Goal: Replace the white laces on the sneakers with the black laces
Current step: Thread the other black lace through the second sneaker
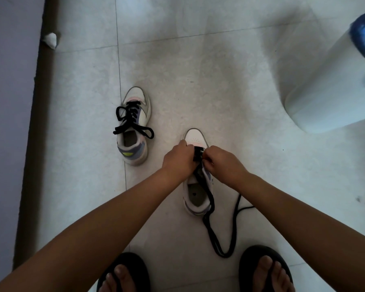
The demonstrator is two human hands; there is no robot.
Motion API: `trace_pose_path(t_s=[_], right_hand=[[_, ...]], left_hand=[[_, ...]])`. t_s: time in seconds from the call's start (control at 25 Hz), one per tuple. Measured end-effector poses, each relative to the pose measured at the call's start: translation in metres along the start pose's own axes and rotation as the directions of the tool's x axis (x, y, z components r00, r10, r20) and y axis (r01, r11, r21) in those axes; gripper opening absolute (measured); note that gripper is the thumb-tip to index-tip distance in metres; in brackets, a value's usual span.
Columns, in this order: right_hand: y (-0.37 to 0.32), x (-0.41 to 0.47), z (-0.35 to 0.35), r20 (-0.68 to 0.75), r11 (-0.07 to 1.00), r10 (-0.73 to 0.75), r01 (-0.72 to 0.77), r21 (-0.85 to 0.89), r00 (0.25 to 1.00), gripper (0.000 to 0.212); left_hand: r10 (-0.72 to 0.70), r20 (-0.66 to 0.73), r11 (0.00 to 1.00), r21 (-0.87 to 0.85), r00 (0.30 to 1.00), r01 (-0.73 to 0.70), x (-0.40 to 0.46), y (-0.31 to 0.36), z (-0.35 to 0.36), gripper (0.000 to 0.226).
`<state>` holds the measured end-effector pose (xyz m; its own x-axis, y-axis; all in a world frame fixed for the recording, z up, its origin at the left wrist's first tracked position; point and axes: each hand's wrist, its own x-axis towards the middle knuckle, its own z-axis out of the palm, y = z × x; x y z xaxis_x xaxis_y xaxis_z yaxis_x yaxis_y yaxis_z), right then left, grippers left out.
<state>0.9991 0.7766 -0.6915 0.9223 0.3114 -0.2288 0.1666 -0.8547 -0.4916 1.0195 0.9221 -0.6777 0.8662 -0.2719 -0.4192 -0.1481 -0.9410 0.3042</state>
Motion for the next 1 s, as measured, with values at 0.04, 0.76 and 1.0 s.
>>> trace_pose_path(t_s=[0.04,0.76,1.0], right_hand=[[0.000,-0.002,0.001,-0.014,0.998,-0.055,0.054,-0.044,0.998,0.015],[0.007,-0.007,0.001,0.088,0.566,0.404,-0.324,0.758,0.911,0.018],[0.008,-0.013,0.004,0.141,0.518,0.498,-0.424,0.743,0.856,0.010]], left_hand=[[0.006,0.020,1.000,0.018,1.000,-0.006,0.002,0.002,-0.001,0.030],[0.279,-0.075,0.919,0.309,0.957,-0.243,0.004,0.000,0.003,0.026],[0.224,-0.179,0.969,0.146,0.958,-0.200,-0.011,0.001,0.007,0.031]])
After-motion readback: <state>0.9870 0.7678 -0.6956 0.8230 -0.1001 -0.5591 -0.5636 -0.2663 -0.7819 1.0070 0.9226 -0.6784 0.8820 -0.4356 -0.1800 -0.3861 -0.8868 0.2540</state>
